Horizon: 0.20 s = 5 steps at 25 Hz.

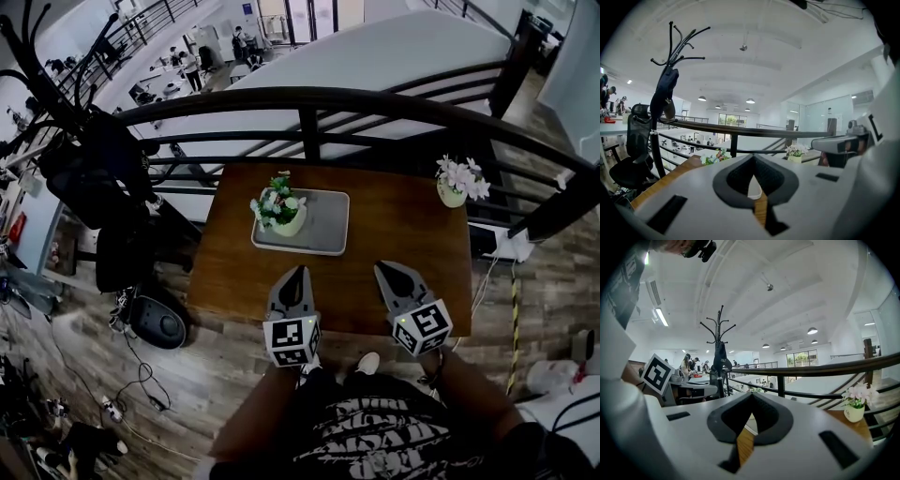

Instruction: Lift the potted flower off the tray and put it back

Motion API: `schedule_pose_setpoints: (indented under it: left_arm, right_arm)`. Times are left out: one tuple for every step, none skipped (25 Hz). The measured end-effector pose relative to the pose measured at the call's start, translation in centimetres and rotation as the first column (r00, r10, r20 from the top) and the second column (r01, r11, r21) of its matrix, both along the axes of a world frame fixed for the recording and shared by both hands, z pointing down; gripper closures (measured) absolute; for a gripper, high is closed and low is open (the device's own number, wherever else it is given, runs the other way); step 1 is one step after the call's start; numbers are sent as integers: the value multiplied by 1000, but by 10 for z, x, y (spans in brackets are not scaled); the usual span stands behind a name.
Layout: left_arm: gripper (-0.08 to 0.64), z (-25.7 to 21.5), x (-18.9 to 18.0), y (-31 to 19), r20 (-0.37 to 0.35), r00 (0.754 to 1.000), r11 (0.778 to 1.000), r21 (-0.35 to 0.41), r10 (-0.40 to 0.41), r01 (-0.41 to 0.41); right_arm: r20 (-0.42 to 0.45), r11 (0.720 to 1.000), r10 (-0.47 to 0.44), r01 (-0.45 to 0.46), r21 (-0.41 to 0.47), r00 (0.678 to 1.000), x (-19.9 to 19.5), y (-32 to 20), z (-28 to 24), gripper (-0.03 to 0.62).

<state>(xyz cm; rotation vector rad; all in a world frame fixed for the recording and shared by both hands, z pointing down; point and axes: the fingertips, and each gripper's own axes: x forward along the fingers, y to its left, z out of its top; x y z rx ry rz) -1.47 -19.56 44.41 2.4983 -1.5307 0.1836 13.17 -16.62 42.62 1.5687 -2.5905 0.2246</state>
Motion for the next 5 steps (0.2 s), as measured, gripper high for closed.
schedule_pose_setpoints:
  left_arm:
    - [554,1,0,0,3,1000,1000,1,0,0]
    - [554,2,-1,-1,9,1000,1000,3,0,0]
    - [554,3,-1,-2,15,1000,1000,6,0,0]
    - [554,4,-1,-3,22,1000,1000,8,0,-1]
    - [554,5,-2,-4,28,1000,1000,10,0,-1]
  right_arm:
    - [1,1000,-1,1,0,1000,0,0,0,595]
    - [2,1000,-3,3,1,1000,0,-1,0,595]
    - [3,1000,-4,4,2,1000,0,-2,0,595]
    - [4,1000,-6,6,2,1000,0,-3,0,595]
    - [5,1000,-8,8,3,1000,-1,-3,-1,595]
